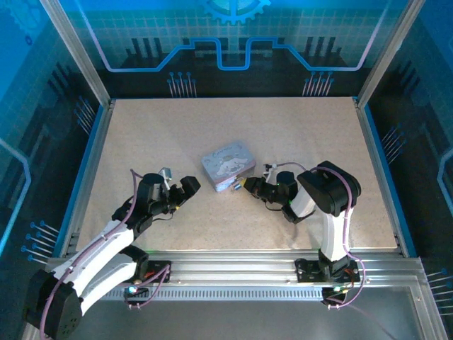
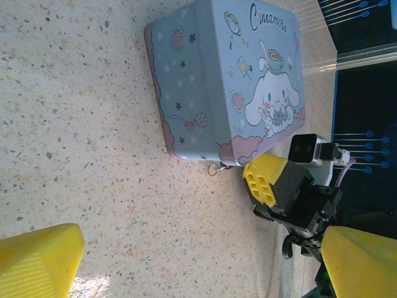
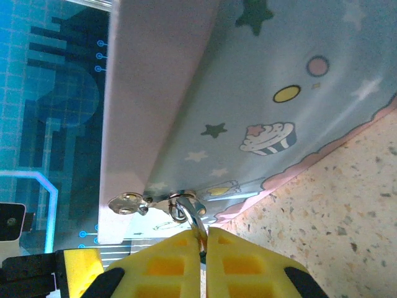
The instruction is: Unlock the padlock with the key
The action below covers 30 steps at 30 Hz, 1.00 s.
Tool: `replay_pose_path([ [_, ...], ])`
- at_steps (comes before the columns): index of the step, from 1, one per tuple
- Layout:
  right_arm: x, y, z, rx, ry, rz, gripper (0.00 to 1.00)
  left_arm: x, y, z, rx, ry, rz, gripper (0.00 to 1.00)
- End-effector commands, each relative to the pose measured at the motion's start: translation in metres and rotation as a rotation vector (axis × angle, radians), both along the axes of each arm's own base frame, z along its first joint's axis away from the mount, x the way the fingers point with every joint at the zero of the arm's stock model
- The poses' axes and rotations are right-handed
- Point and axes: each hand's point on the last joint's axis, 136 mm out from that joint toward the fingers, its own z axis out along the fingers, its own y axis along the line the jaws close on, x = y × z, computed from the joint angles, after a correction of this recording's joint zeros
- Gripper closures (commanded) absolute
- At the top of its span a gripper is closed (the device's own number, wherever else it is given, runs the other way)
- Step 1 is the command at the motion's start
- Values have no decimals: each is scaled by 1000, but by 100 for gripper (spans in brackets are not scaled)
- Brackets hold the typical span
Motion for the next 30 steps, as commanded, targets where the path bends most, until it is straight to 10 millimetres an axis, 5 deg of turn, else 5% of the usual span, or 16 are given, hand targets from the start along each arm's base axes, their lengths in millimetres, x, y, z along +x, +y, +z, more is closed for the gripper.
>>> replay_pose_path([
  [1,7,-9,8,19,-10,-33,91,0,0,-2,4,-9,0,1],
  [17,6,-26,14,-26,-35,-66,91,0,-1,-1,9,-12,-3,1],
  [30,-18,-35,34,-225,-112,31,90,0,4,-2,57,-18,-9,1],
])
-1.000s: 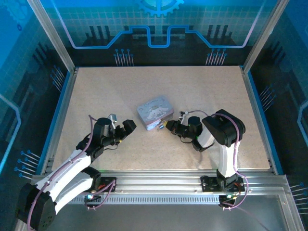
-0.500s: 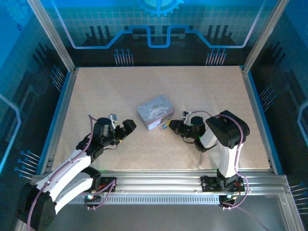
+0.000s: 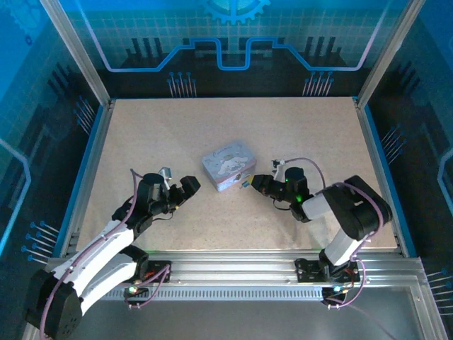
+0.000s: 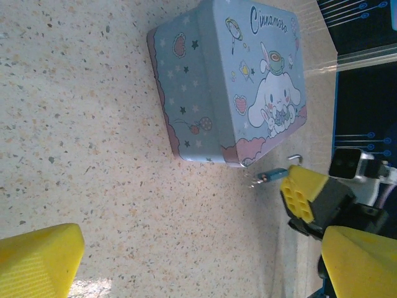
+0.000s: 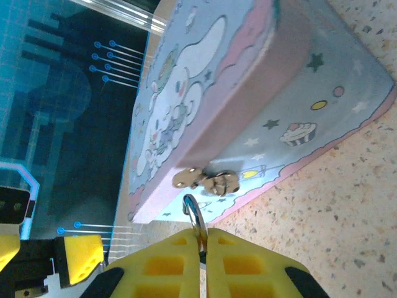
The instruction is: Unlock the padlock with the key
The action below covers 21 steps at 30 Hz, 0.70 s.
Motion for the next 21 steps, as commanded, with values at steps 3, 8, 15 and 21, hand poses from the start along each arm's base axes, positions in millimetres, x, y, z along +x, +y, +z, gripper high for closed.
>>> replay_pose_path([
  [3,-21,-9,6,-184,-39,89,90,0,5,-2,63,-15,-8,1],
  [8,-51,-18,22,-323,-82,170,90,4,8,-2,107,-22,-10,1],
  [15,-88,-30,32,-380,-90,226,90,12,7,4,143,-42,-27,1],
  [21,-114,-41,23,-413,-51,254,89,19,5,7,153,-59,-35,1],
])
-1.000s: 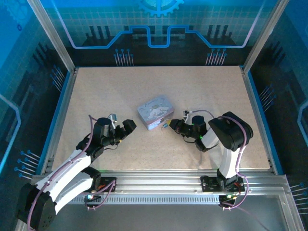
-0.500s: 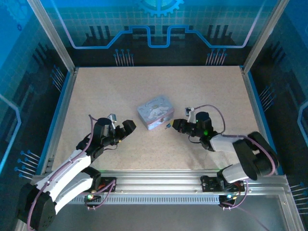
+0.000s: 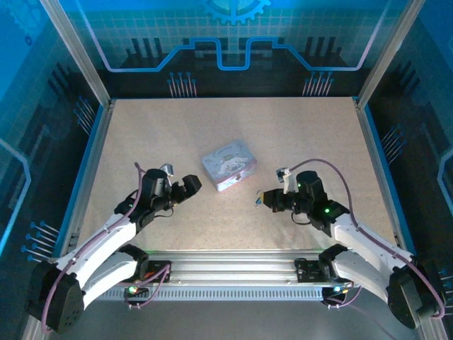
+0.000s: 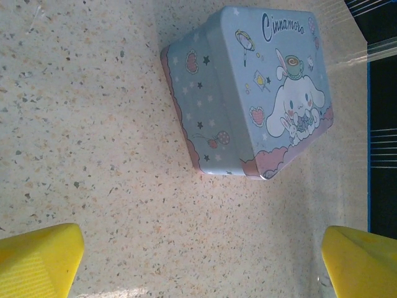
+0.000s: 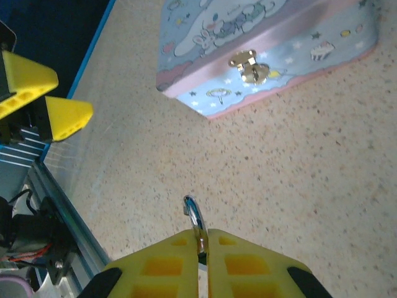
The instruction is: Unlock the padlock with the key
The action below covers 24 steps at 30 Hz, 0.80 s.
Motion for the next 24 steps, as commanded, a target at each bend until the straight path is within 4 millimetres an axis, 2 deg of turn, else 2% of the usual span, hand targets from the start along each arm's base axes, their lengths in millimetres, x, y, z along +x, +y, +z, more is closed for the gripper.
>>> replay_pose_path([
  [1,-26,-9,-24,-72,83,35,89,10,-1,11,24,-46,-9,1],
  [6,-39,-12,-34,-85,131,53,89,16,-4,11,26,-54,-20,1],
  [12,-46,-18,-51,-123,174,42,88,22,-8,8,28,-52,-35,1],
  [17,-47,-21,-62,-143,192,31,88,23,-10,3,27,-44,-44,1],
  [24,-44,-15,-74,-136,224,48,88,23,-13,-1,12,-35,-49,1],
])
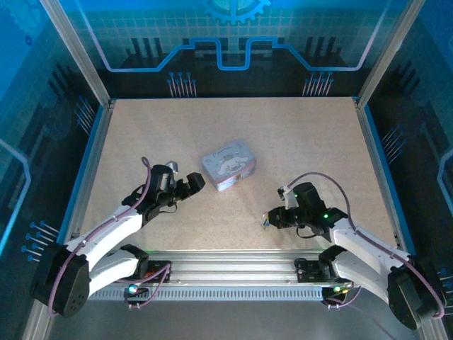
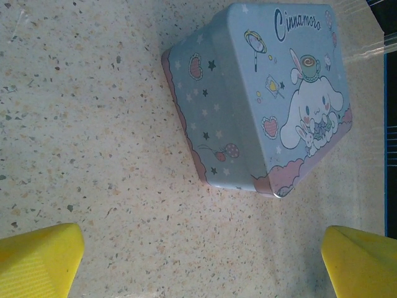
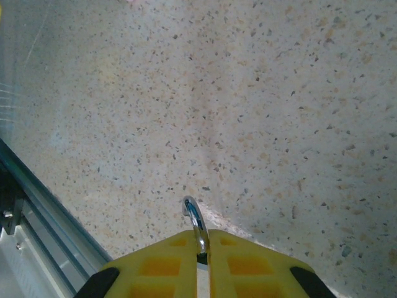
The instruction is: Unlock the padlock with the key
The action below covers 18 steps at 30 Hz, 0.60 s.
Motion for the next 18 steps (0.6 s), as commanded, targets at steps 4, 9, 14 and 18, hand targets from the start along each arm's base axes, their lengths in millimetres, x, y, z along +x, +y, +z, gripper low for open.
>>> replay_pose_path([
  [4,2,9,-7,18,6,31,87,7,-7,12,-18,-44,-32,1],
  [9,7,13,-13,25,10,30,87,7,-7,12,-22,-45,-32,1],
  [14,11,18,-19,32,28,37,86,7,-8,12,-25,-39,-34,1],
  [18,11,18,-25,22,44,39,85,7,-9,12,-29,-40,-37,1],
])
